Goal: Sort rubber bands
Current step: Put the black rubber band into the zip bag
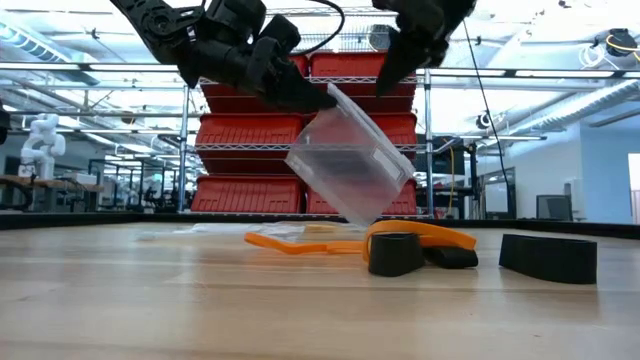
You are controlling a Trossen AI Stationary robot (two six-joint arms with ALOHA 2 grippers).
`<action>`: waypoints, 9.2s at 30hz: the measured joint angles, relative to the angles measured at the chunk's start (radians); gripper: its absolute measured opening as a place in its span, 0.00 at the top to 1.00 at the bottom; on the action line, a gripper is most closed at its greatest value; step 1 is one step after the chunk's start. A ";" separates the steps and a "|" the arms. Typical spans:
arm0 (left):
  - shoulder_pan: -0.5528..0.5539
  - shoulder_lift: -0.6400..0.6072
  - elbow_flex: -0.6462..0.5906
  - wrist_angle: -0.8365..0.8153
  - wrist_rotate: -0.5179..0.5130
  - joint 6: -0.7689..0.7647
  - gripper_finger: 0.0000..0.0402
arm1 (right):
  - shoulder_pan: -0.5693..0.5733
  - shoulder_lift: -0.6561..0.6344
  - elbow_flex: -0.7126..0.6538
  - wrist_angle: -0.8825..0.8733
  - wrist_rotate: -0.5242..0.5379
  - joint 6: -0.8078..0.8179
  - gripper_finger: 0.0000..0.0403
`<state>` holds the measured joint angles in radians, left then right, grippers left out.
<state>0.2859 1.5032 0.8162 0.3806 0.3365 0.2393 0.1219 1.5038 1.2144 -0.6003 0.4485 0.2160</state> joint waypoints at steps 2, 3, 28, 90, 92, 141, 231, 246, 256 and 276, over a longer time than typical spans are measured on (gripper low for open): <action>0.000 0.000 0.000 0.000 0.000 -0.002 1.00 | -0.004 0.002 0.000 0.016 -0.013 -0.014 0.98; 0.000 0.000 0.000 0.000 0.000 -0.002 1.00 | -0.004 0.005 0.000 0.025 -0.013 -0.017 0.99; 0.001 0.002 0.000 -0.021 0.010 -0.024 1.00 | -0.044 0.076 0.000 0.048 -0.053 -0.021 1.00; 0.000 0.002 0.000 -0.053 0.003 -0.024 1.00 | -0.109 0.123 0.000 0.128 0.053 -0.124 1.00; 0.000 0.002 0.000 -0.050 0.003 -0.024 1.00 | -0.118 0.142 0.000 0.145 -0.012 -0.144 1.00; -0.046 0.002 0.002 -0.021 -0.001 -0.053 1.00 | -0.186 0.084 -0.425 1.011 -0.349 0.013 0.75; -0.123 0.002 0.004 0.071 -0.023 -0.121 1.00 | 0.430 0.195 -0.364 0.441 -0.263 0.925 0.45; -0.123 0.002 0.003 0.054 -0.023 -0.100 1.00 | 0.404 0.365 -0.088 0.005 -0.195 0.867 0.96; -0.123 0.002 0.003 0.056 -0.023 -0.100 1.00 | 0.401 0.211 0.144 -0.460 0.125 0.747 1.00; -0.124 0.002 0.003 0.044 -0.023 -0.103 1.00 | 0.373 0.293 0.096 -0.331 -0.124 1.099 0.64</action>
<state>0.1623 1.5047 0.8196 0.4242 0.3134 0.1368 0.4953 1.7973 1.3102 -0.9316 0.3247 1.3151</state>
